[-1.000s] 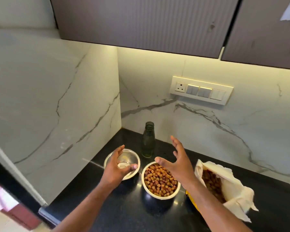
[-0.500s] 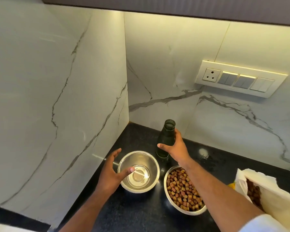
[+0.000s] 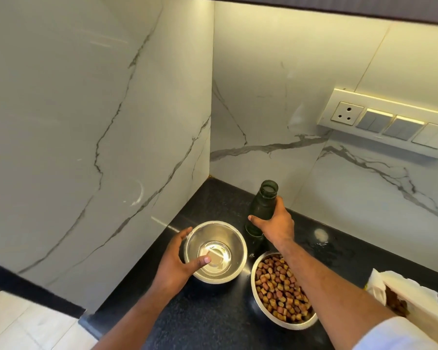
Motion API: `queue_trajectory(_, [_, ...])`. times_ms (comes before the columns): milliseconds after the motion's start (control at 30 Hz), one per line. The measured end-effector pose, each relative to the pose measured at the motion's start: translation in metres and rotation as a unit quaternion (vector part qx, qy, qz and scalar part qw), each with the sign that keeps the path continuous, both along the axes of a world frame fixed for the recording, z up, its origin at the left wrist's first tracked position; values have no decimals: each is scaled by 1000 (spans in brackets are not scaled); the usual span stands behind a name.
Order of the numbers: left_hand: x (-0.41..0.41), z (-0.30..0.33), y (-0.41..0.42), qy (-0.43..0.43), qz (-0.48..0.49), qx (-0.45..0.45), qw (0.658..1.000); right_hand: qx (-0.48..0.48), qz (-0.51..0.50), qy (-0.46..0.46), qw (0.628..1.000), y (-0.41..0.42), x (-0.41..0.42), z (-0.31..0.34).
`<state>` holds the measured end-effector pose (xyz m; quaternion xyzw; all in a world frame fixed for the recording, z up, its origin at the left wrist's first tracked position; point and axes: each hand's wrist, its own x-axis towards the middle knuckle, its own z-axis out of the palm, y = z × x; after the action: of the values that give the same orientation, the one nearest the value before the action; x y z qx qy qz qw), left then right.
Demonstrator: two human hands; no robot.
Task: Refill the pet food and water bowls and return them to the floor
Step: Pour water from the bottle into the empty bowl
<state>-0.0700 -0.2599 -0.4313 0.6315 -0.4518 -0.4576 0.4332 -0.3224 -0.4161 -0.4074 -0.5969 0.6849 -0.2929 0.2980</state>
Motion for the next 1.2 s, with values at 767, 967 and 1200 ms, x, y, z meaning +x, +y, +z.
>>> queue_trajectory(767, [-28, 3, 55, -51, 62, 35, 996, -104, 320, 407, 849, 29, -20, 43])
queue_trajectory(967, [-28, 1, 57, -65, 62, 50, 995, -118, 333, 468, 810, 25, -17, 44])
queue_trajectory(1200, [-24, 0, 52, -67, 60, 59, 994, -111, 344, 511, 780, 24, -17, 41])
